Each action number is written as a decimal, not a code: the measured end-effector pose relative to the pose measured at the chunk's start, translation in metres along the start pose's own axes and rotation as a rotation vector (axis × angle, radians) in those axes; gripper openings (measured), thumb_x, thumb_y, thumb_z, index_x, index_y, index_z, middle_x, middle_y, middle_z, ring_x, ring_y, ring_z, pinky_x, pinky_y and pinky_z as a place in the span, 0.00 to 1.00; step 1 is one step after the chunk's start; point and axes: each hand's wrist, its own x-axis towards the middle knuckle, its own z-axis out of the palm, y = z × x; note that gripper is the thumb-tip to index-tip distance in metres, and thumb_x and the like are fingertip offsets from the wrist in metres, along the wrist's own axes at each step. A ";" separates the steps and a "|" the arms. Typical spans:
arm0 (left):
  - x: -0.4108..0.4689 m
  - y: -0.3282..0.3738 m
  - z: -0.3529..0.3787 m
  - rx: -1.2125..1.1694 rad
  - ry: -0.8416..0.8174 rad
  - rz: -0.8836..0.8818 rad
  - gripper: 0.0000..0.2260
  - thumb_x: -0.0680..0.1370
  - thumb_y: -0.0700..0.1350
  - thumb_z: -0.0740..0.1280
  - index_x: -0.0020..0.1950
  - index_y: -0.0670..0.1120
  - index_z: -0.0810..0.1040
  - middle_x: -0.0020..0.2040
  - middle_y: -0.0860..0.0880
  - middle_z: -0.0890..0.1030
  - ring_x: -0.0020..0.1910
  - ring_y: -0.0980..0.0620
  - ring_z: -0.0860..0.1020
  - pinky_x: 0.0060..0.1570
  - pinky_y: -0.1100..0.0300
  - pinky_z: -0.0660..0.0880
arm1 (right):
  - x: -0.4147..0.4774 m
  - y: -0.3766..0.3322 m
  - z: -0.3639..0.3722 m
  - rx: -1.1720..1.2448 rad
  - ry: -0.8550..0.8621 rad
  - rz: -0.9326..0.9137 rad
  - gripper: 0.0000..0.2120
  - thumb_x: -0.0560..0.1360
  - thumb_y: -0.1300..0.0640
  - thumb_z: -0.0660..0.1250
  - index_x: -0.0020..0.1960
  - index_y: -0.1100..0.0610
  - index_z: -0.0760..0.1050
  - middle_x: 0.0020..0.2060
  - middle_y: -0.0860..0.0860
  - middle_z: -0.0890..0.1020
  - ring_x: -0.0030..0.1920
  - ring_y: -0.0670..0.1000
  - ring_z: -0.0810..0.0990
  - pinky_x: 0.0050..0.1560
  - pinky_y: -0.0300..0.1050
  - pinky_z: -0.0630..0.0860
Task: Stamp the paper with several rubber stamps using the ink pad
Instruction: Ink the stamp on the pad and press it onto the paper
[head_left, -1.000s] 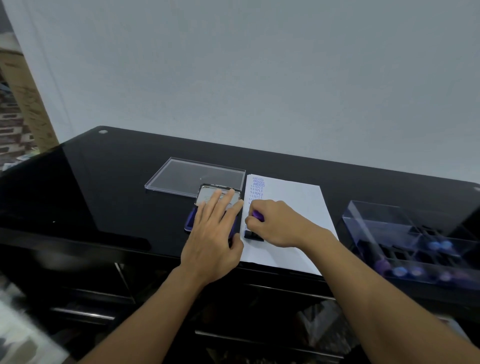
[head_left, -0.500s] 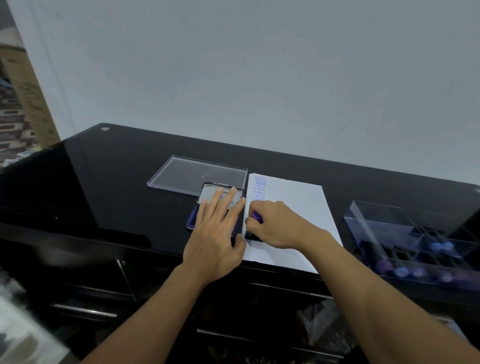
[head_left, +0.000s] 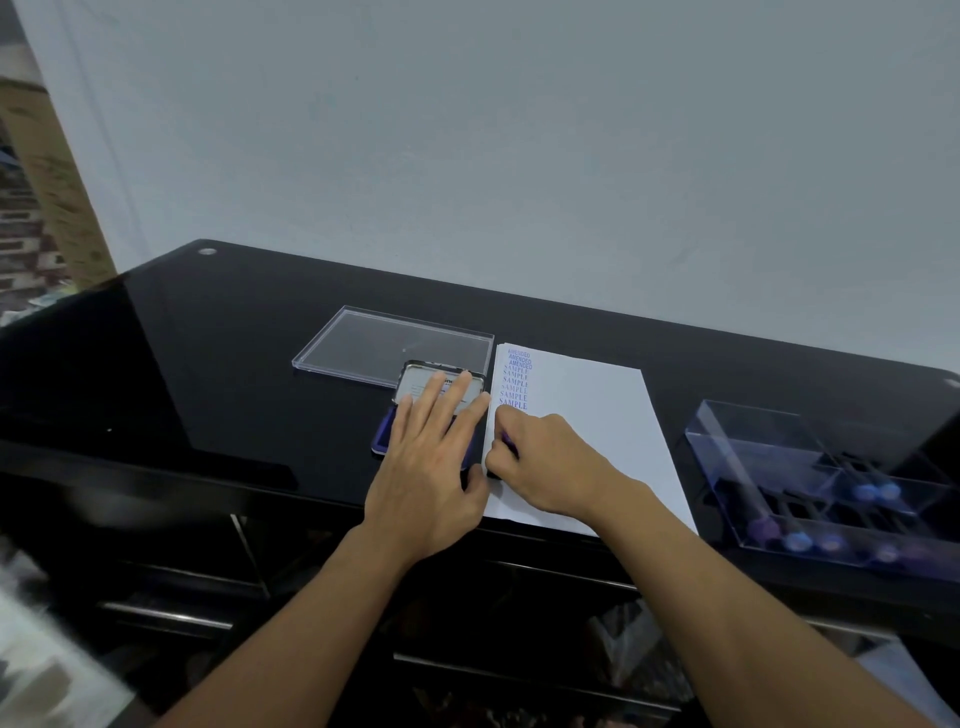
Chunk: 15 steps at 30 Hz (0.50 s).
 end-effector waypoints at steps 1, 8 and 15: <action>0.000 0.000 0.000 -0.002 0.000 -0.001 0.31 0.75 0.46 0.69 0.78 0.47 0.66 0.80 0.47 0.60 0.81 0.47 0.52 0.75 0.37 0.56 | 0.000 0.000 0.001 -0.002 0.011 -0.001 0.16 0.80 0.55 0.60 0.36 0.48 0.59 0.30 0.47 0.70 0.30 0.47 0.67 0.29 0.38 0.58; 0.000 0.000 0.001 -0.005 0.012 0.001 0.31 0.75 0.45 0.69 0.77 0.47 0.66 0.80 0.47 0.60 0.81 0.46 0.52 0.76 0.37 0.55 | 0.000 0.000 0.005 -0.002 0.068 -0.010 0.16 0.79 0.56 0.60 0.36 0.48 0.58 0.28 0.46 0.69 0.29 0.48 0.67 0.28 0.39 0.57; 0.000 -0.001 0.002 0.015 0.002 -0.006 0.30 0.75 0.46 0.68 0.77 0.46 0.66 0.81 0.47 0.60 0.81 0.47 0.51 0.76 0.38 0.55 | 0.001 0.002 0.009 0.013 0.096 -0.016 0.15 0.79 0.55 0.60 0.37 0.48 0.59 0.29 0.45 0.70 0.29 0.48 0.68 0.29 0.40 0.59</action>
